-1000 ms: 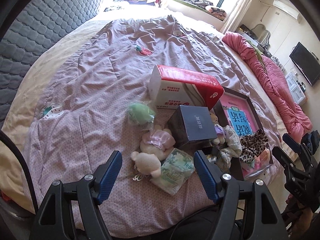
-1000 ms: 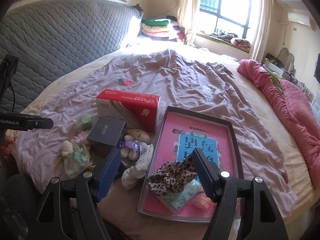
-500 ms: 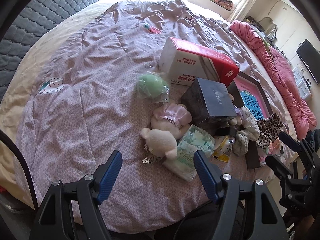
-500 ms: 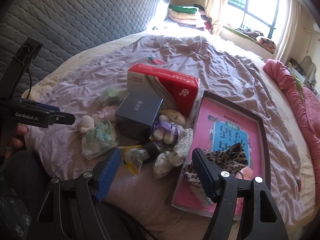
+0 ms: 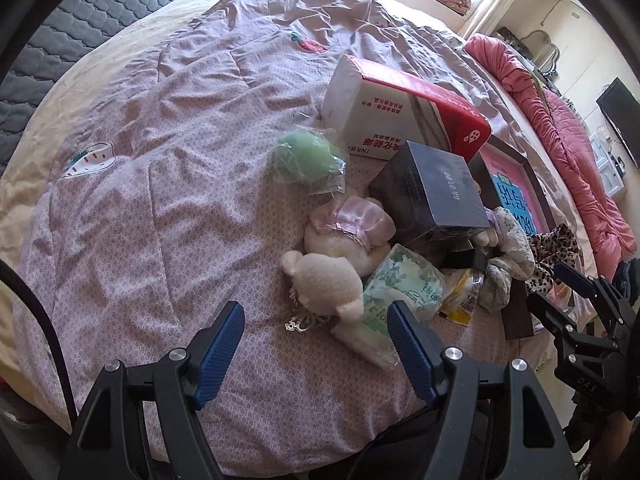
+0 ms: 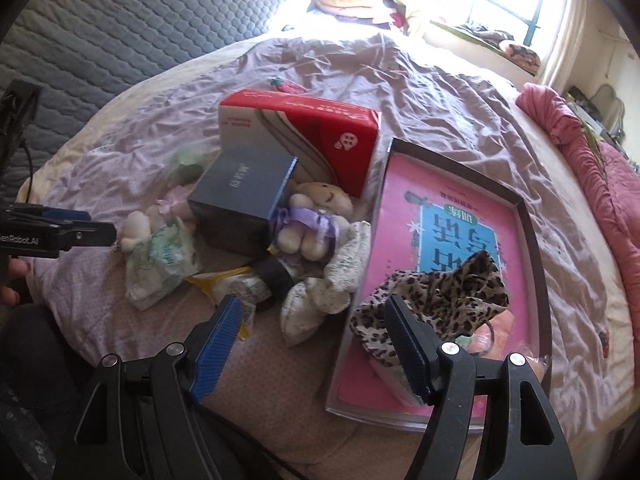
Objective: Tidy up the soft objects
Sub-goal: 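Move the left gripper to the pink-bonneted bear while the right gripper reaches the floral scrunchie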
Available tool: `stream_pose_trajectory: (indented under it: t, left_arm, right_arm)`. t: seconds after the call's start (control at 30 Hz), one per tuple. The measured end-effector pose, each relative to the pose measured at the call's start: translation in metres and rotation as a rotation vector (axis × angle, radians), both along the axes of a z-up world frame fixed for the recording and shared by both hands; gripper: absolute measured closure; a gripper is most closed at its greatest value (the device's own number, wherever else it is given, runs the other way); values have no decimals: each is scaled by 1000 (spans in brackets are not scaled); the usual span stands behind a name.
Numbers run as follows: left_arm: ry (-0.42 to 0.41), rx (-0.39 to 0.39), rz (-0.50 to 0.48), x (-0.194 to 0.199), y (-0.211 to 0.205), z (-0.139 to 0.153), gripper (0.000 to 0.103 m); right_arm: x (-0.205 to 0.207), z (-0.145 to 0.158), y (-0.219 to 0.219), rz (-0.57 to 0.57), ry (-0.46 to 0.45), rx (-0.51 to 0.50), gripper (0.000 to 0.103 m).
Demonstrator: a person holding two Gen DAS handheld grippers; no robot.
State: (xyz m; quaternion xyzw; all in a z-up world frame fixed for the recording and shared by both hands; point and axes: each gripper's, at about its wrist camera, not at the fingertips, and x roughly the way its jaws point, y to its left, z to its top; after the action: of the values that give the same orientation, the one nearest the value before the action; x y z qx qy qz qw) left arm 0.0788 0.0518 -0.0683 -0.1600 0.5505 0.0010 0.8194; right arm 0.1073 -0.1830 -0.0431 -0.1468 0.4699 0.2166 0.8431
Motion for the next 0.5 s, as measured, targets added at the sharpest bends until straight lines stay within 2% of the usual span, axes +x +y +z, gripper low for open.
stream_pose_trajectory:
  t: [0.13,0.43,0.47,0.5]
  left_arm:
    - [9,-6,-1,6,0,-6,30]
    - [29,-22,-1,19,3,-20,30]
    - [29,-21,-2,21,3,-21,30]
    - [33,-19,-2,23,3,-22,30]
  right_arm:
    - [7,-10,5,21,-21,-64,28]
    - [2,-43,45,194,-144,-381,28]
    - [2,-46,47,205,-156,-408,29]
    - [1,-49,49,217,-166,-430,36]
